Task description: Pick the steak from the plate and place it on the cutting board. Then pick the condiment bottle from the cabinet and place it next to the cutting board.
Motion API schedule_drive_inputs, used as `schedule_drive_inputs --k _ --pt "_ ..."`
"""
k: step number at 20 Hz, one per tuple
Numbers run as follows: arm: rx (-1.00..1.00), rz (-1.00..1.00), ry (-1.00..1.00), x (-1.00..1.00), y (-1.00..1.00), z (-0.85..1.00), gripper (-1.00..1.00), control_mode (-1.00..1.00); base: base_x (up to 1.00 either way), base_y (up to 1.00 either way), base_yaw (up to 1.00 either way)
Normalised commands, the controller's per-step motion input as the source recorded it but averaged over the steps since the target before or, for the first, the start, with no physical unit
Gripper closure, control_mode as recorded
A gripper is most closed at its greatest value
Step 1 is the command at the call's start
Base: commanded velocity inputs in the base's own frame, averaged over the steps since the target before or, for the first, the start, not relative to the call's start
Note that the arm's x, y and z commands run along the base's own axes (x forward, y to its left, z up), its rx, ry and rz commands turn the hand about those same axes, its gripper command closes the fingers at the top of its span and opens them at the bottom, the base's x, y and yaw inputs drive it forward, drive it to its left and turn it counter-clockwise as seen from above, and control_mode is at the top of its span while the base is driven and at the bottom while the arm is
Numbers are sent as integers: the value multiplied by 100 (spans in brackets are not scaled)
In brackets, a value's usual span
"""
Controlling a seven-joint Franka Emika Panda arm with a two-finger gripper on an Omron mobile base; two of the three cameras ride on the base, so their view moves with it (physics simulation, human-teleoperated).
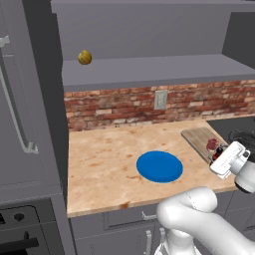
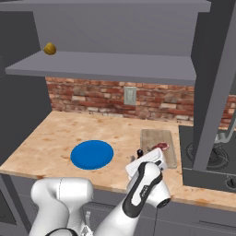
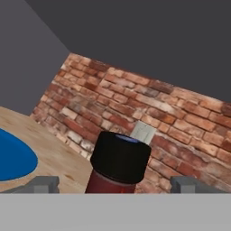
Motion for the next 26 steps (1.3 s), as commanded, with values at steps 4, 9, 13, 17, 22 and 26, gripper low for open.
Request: schedule_drive_inputs --k 4,9,13,17,22,26 --pt "0 0 0 0 -17 0 -100 -100 0 0 0" --pt "0 0 0 0 -11 0 -100 -100 0 0 0" --pt "0 0 0 0 -3 0 -100 -100 0 0 0" --pt "0 0 0 0 0 0 -100 -100 0 0 0" --pt "0 0 0 0 0 0 -100 -100 0 0 0" --pt "0 0 1 0 1 0 -100 -100 0 0 0"
